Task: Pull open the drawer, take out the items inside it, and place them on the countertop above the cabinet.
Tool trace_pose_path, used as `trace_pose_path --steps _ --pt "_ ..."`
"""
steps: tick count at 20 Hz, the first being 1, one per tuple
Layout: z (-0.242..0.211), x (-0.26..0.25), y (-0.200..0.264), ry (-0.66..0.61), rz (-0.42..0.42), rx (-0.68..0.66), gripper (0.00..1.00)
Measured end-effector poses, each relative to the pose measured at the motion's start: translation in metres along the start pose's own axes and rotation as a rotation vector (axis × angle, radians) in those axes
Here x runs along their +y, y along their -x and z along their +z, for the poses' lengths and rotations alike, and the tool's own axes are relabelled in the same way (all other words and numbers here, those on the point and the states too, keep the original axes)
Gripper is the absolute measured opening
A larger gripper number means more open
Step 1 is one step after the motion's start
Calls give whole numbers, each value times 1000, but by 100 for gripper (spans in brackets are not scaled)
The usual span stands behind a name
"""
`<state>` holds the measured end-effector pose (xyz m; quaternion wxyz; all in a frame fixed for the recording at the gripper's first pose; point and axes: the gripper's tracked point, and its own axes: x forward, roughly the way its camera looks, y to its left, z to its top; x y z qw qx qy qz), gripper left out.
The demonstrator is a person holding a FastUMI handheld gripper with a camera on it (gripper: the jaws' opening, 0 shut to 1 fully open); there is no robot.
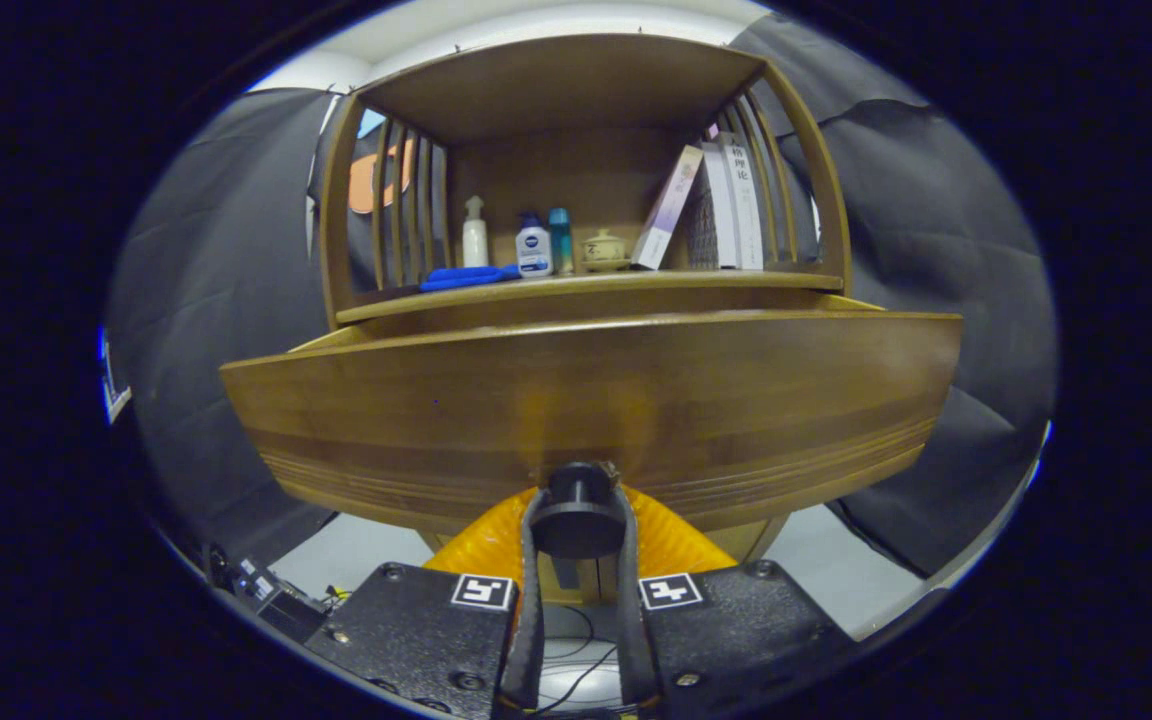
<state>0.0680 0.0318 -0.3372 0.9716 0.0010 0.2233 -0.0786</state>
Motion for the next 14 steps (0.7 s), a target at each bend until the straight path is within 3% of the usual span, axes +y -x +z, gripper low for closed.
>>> trace_pose_path --steps 14 --pt "-3 3 2 44 82 65 33"
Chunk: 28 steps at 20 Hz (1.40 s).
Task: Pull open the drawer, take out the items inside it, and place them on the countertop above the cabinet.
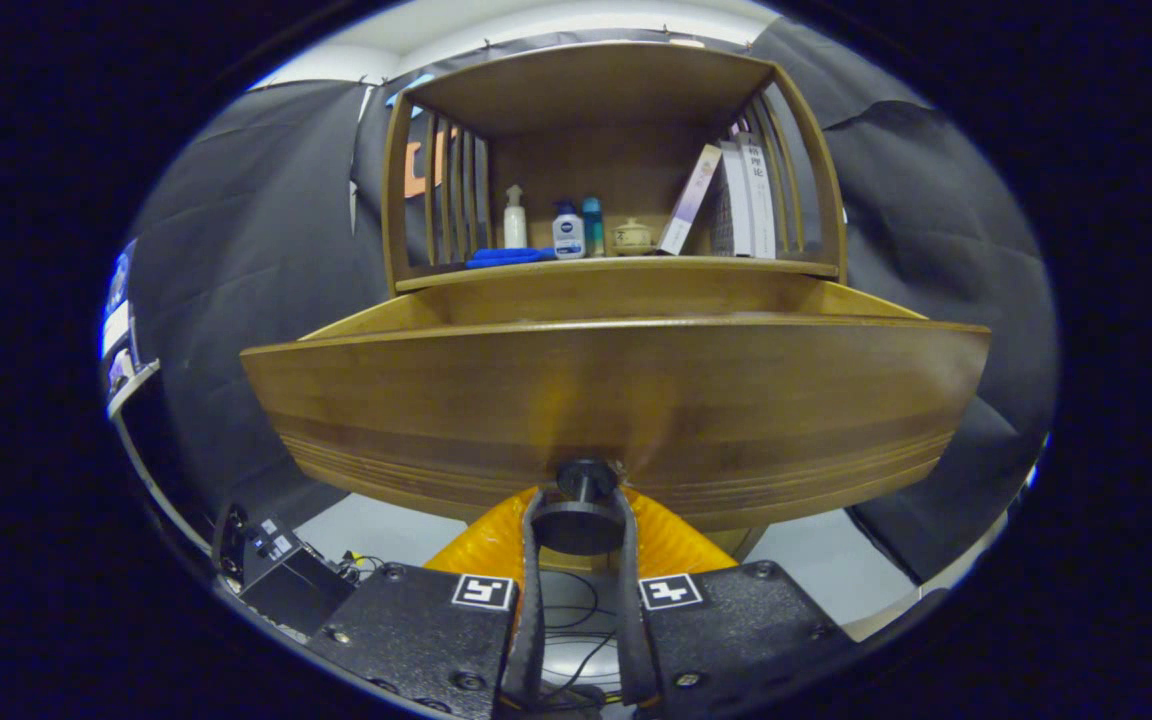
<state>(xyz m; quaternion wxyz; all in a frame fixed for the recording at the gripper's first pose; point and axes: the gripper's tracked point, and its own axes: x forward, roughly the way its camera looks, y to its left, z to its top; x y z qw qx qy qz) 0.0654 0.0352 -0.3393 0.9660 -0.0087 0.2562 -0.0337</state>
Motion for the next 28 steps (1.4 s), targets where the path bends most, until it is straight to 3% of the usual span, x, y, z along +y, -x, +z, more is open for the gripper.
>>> trace_pose_path --steps 2,4,6,10,13,18,28 --pt "-2 1 3 6 1 45 34" --pt "18 2 13 27 -5 18 45" --pt "46 16 29 75 54 -30 49" --pt "91 44 52 84 159 -43 70" --pt "124 50 48 30 206 -15 71" --pt "153 34 7 35 189 111 76" --pt "114 19 -75 6 127 504 72"
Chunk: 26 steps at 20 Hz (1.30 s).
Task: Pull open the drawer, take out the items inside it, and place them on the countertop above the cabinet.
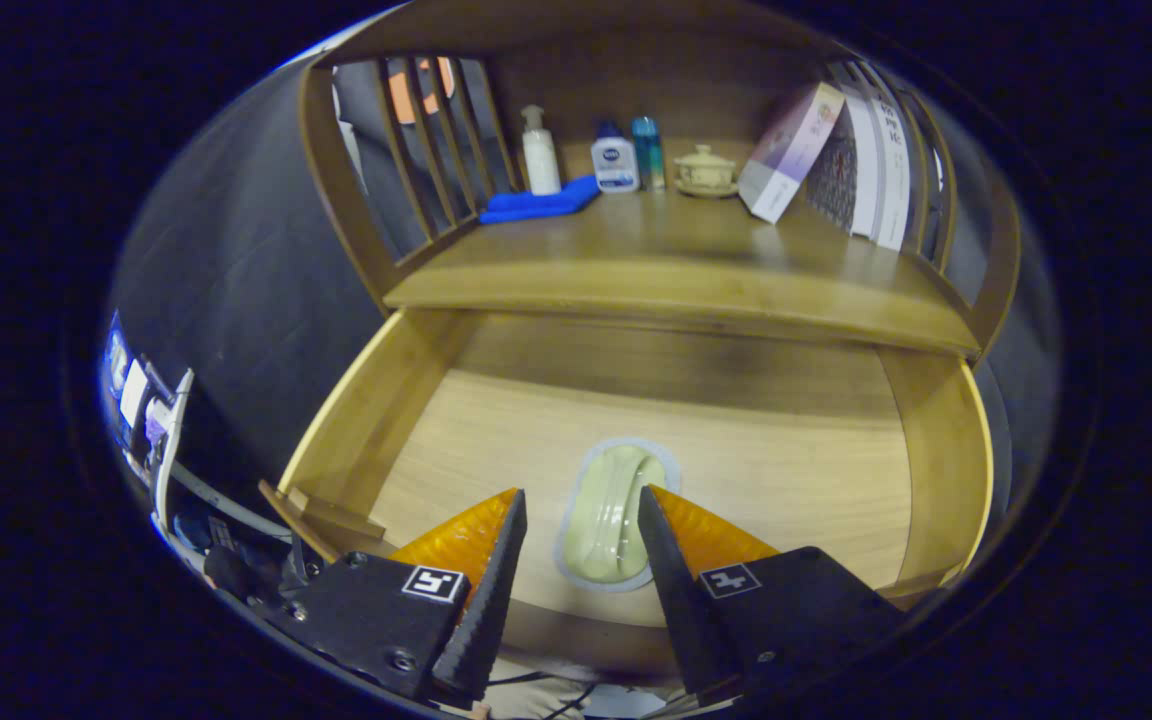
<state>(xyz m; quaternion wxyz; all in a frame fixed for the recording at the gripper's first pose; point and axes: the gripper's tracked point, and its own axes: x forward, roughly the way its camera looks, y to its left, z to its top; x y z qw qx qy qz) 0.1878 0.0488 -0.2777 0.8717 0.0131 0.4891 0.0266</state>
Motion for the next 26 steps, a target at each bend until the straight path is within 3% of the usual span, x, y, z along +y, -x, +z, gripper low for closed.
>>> trace_pose_path --steps 4,8,12,16,26 --pt "0 -5 -19 -34 -14 81 68" --pt "-8 -9 -33 -30 -45 151 56" --pt "-5 -16 -39 0 -93 148 41" --pt "-2 -17 -38 -22 -75 135 21" --pt "47 -21 26 -36 -82 5 18"
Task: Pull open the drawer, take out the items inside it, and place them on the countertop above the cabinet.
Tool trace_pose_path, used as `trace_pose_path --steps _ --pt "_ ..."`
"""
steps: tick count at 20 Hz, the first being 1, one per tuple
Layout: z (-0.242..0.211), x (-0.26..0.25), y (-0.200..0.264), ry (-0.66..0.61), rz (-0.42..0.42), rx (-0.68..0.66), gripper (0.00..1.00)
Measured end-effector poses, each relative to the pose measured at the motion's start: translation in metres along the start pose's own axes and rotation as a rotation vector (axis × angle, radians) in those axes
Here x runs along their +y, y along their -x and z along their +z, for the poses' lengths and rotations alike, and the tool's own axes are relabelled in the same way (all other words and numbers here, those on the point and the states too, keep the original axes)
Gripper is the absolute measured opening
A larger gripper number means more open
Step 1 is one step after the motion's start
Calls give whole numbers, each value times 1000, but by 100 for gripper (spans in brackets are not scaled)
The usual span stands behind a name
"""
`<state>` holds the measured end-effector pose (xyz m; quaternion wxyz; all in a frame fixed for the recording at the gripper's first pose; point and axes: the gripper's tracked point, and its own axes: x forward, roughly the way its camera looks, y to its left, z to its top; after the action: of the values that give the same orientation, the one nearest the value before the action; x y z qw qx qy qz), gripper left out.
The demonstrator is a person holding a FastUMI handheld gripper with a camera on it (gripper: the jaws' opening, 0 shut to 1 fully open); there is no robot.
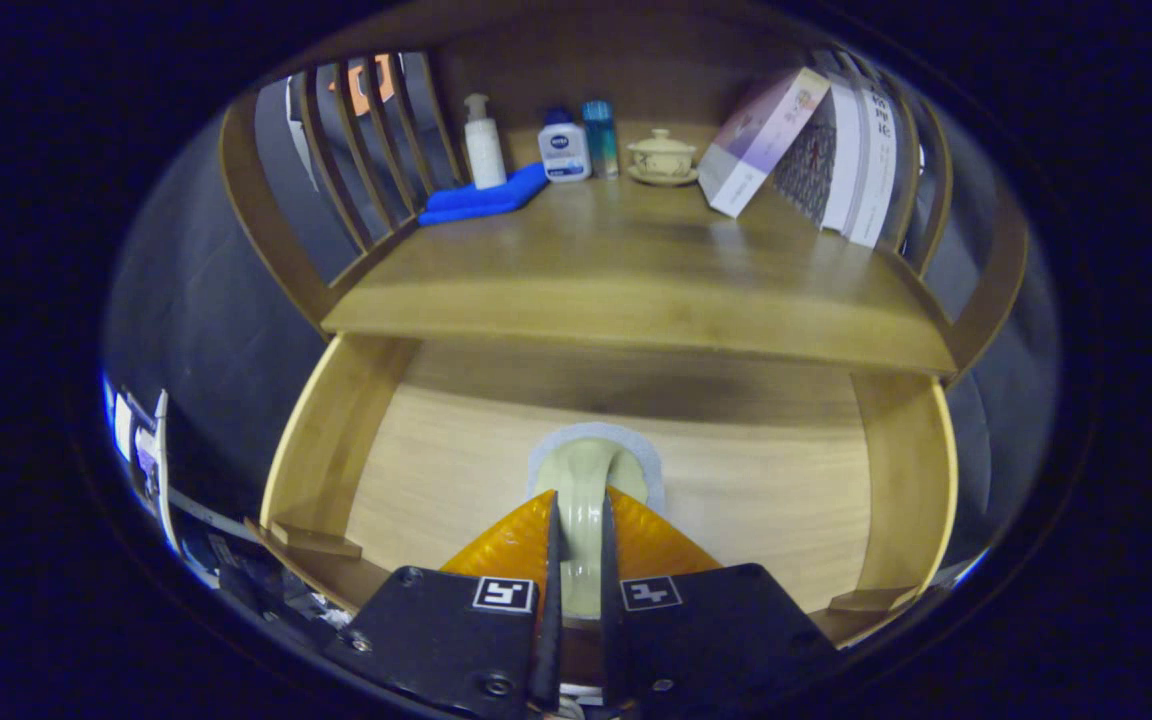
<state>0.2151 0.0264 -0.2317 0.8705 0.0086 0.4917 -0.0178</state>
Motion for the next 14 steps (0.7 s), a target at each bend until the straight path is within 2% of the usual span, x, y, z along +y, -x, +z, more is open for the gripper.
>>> trace_pose_path --steps 8,11,13,14 --pt "56 -4 37 37 -31 -32 18" --pt "80 -2 33 44 -47 -33 18" --pt "96 -10 25 63 -94 -35 18" --pt "104 -6 21 48 -85 -29 18"
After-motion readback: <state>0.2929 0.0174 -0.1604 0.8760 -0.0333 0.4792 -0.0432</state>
